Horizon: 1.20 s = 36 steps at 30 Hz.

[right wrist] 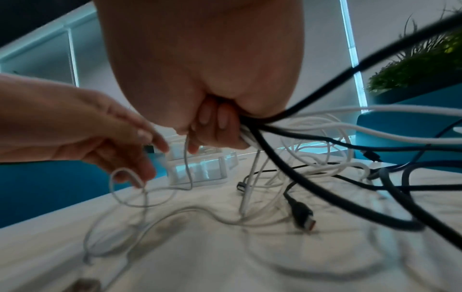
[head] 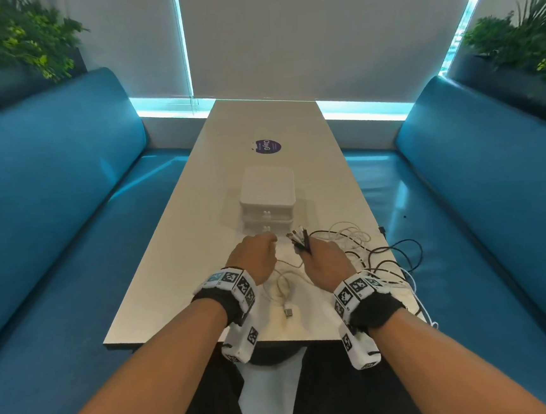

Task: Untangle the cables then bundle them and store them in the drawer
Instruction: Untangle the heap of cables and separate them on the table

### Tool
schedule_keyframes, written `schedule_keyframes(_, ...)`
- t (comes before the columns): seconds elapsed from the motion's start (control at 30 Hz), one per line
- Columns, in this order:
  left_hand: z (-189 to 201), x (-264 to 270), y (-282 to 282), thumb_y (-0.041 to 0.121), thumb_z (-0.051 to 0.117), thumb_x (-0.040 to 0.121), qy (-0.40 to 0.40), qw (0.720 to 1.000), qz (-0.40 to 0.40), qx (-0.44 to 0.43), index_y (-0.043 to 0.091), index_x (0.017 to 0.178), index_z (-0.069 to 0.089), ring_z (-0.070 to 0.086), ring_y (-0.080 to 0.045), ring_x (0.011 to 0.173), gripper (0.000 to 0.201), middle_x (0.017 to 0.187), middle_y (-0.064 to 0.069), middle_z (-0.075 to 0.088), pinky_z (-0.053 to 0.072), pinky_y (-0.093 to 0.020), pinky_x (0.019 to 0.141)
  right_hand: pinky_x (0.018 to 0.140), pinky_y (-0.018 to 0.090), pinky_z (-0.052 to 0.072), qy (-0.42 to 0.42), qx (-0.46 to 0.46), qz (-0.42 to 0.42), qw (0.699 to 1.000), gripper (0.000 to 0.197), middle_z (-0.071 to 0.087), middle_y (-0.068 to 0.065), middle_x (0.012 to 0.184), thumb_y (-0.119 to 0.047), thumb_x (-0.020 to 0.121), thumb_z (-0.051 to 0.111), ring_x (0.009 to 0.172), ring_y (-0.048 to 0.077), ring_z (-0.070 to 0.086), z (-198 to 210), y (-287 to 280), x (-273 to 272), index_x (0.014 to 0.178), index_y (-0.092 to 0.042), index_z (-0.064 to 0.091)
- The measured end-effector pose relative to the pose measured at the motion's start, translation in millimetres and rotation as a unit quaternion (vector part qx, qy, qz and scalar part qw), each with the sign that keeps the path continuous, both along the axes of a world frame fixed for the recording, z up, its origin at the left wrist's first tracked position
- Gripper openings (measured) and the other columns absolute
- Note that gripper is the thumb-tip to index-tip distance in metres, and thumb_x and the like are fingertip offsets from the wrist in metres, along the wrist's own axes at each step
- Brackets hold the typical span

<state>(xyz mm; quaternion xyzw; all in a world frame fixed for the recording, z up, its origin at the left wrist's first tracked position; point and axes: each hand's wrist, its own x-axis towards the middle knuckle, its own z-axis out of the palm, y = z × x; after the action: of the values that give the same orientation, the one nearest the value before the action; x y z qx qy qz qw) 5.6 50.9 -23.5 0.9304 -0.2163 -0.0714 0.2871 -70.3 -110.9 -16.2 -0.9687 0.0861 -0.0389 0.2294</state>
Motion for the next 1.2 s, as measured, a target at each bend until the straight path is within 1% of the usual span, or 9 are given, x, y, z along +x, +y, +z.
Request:
schedule_keyframes(0.2,20,-18,-19,0.036,0.036,0.104,0.012,0.968,-0.020,-0.248,0.021,0.111,0.061,0.064,-0.020,0.082,0.030,0.095,-0.004,0.068,0.053,-0.037,0.078,0.066,0.035,0.045,-0.022,0.067,0.046,0.996,0.016,0.066,0.003,0.082,-0.029,0.100,0.049,0.078,0.027,0.063,7,9,-7,0.092,-0.021,0.059)
schedule_keyframes(0.33,19,-22,-19,0.066,0.046,0.090,-0.029,0.987,-0.064,-0.143,0.029,0.115,0.056,0.061,-0.014,0.096,0.046,0.114,0.005,0.057,0.050,-0.033,0.086,0.066,0.033,0.045,0.016,0.076,0.076,0.994,0.018,0.067,0.013,0.087,-0.017,0.098,0.048,0.078,0.029,0.062,7,10,-8,0.099,-0.008,0.063)
schedule_keyframes(0.5,15,-17,-17,0.044,0.054,0.097,-0.078,0.989,-0.035,-0.123,0.023,0.080,0.054,0.058,-0.022,0.083,0.027,0.102,0.000,0.051,0.049,-0.032,0.078,0.069,0.031,0.044,0.048,0.107,0.085,0.990,0.022,0.069,0.010,0.096,-0.026,0.099,0.052,0.084,0.024,0.062,14,16,-6,0.097,-0.010,0.066)
schedule_keyframes(0.6,14,-18,-16,0.041,0.053,0.095,-0.051,0.989,-0.028,-0.137,0.024,0.081,0.058,0.062,-0.020,0.076,0.023,0.082,0.003,0.064,0.054,-0.038,0.074,0.065,0.029,0.042,0.053,0.118,0.085,0.988,0.015,0.066,0.004,0.084,-0.023,0.097,0.054,0.076,0.018,0.058,14,17,-4,0.085,-0.018,0.060)
schedule_keyframes(0.77,17,-13,-16,0.035,0.056,0.091,-0.018,0.993,0.008,-0.114,0.016,0.074,0.065,0.063,-0.020,0.070,0.027,0.074,0.000,0.066,0.056,-0.042,0.071,0.071,0.037,0.053,0.082,0.149,0.104,0.980,0.018,0.070,0.001,0.080,-0.031,0.089,0.062,0.074,0.015,0.064,10,18,1,0.089,-0.015,0.071)
schedule_keyframes(0.87,22,-12,-17,0.034,0.055,0.093,-0.022,0.994,0.017,-0.105,0.010,0.073,0.068,0.062,-0.023,0.069,0.034,0.072,-0.005,0.066,0.054,-0.041,0.069,0.063,0.024,0.046,0.067,0.178,0.125,0.974,0.008,0.067,-0.008,0.075,-0.031,0.088,0.065,0.065,0.004,0.058,12,19,1,0.082,-0.028,0.066)
schedule_keyframes(0.93,25,-10,-17,0.033,0.054,0.094,-0.018,0.993,0.030,-0.109,0.008,0.072,0.068,0.063,-0.024,0.068,0.036,0.069,-0.006,0.066,0.054,-0.039,0.067,0.065,0.020,0.044,0.054,0.191,0.134,0.971,0.004,0.068,-0.011,0.082,-0.028,0.090,0.063,0.071,0.000,0.060,15,20,1,0.093,-0.029,0.064)
schedule_keyframes(1.07,30,-7,-16,0.027,0.055,0.092,0.002,0.989,0.060,-0.136,0.011,0.065,0.066,0.062,-0.023,0.064,0.034,0.065,-0.005,0.065,0.049,-0.032,0.060,0.077,0.031,0.051,0.036,0.217,0.134,0.966,0.017,0.072,-0.001,0.093,-0.025,0.092,0.060,0.084,0.014,0.067,17,20,3,0.104,-0.016,0.066)
schedule_keyframes(1.2,30,-10,-17,0.025,0.054,0.091,0.026,0.985,0.068,-0.154,0.014,0.059,0.059,0.058,-0.019,0.060,0.034,0.062,-0.002,0.061,0.042,-0.027,0.055,0.065,0.032,0.044,0.050,0.163,0.153,0.973,0.020,0.065,0.003,0.079,-0.027,0.098,0.050,0.067,0.011,0.054,20,19,5,0.088,-0.015,0.062)
